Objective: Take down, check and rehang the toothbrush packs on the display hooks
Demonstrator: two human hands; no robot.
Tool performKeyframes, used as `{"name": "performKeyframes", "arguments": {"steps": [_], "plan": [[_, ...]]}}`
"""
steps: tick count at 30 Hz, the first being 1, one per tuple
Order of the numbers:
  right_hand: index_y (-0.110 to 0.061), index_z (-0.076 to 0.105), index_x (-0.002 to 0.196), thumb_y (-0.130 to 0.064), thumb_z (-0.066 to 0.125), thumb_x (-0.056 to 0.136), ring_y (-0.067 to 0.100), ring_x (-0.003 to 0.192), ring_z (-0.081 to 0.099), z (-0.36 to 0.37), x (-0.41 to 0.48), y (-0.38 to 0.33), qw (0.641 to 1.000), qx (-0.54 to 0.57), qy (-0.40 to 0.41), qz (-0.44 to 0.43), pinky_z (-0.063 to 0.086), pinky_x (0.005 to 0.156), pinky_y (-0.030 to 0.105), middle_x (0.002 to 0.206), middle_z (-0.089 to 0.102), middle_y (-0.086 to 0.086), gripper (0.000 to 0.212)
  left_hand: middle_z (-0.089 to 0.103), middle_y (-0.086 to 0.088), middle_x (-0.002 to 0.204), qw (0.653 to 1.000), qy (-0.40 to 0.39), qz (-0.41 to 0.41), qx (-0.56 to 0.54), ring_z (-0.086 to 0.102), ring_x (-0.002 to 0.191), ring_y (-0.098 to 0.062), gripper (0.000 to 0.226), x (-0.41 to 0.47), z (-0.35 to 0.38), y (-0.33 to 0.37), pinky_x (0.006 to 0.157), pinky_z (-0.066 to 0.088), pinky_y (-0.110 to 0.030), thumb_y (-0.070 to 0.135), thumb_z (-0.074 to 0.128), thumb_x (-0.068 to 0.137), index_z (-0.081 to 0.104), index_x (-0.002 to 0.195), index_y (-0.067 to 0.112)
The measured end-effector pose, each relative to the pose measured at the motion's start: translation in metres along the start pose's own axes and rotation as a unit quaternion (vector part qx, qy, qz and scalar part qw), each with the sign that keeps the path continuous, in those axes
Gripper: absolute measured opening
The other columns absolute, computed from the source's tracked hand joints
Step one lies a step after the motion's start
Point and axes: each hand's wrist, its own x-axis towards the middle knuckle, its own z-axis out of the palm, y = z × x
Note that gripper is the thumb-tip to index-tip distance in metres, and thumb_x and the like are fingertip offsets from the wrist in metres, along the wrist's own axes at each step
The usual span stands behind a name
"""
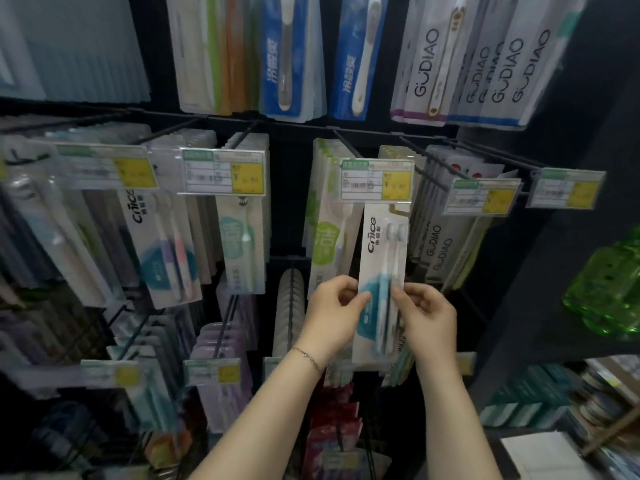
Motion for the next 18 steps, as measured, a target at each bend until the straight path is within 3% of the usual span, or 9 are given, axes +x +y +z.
{"name": "performKeyframes", "arguments": {"steps": [8, 14, 18], "plan": [[-0.015, 0.065, 0.082, -0.015, 0.07, 0.085, -0.001, 0.053, 0.056, 0.017, -0.054, -0.002, 0.998, 0.031, 0.048, -0.001, 0.044, 0.05, 0.012, 0.071, 0.062, 0.003, 0.007, 0.069, 0.002, 0.082, 0.999, -0.028, 0.014, -0.013, 0.063, 0.077, -0.008, 0.008, -0.033, -0.03, -0.005, 0.07, 0.05, -0.017, 0.019, 0.063, 0.091, 0.069, 0.093, 0.014], [-0.011, 0.066, 0.086, -0.012, 0.069, 0.086, 0.0, 0.052, 0.054, 0.037, -0.091, -0.006, 0.999, 0.034, 0.035, 0.013, 0.044, 0.05, 0.015, 0.065, 0.059, 0.002, 0.003, 0.069, 0.004, 0.082, 0.999, -0.034, 0.024, -0.021, 0.063, 0.076, -0.004, 0.007, -0.058, -0.065, -0.019, 0.069, 0.051, -0.016, 0.019, 0.062, 0.091, 0.069, 0.092, 0.017], [-0.008, 0.066, 0.089, -0.014, 0.07, 0.087, 0.002, 0.05, 0.052, 0.062, -0.112, -0.016, 0.999, 0.024, 0.025, 0.016, 0.043, 0.049, 0.016, 0.063, 0.057, 0.001, 0.007, 0.069, 0.006, 0.082, 0.999, -0.026, 0.021, -0.034, 0.065, 0.079, -0.006, 0.005, -0.068, -0.098, -0.025, 0.074, 0.054, -0.022, 0.02, 0.063, 0.091, 0.069, 0.09, 0.019]]}}
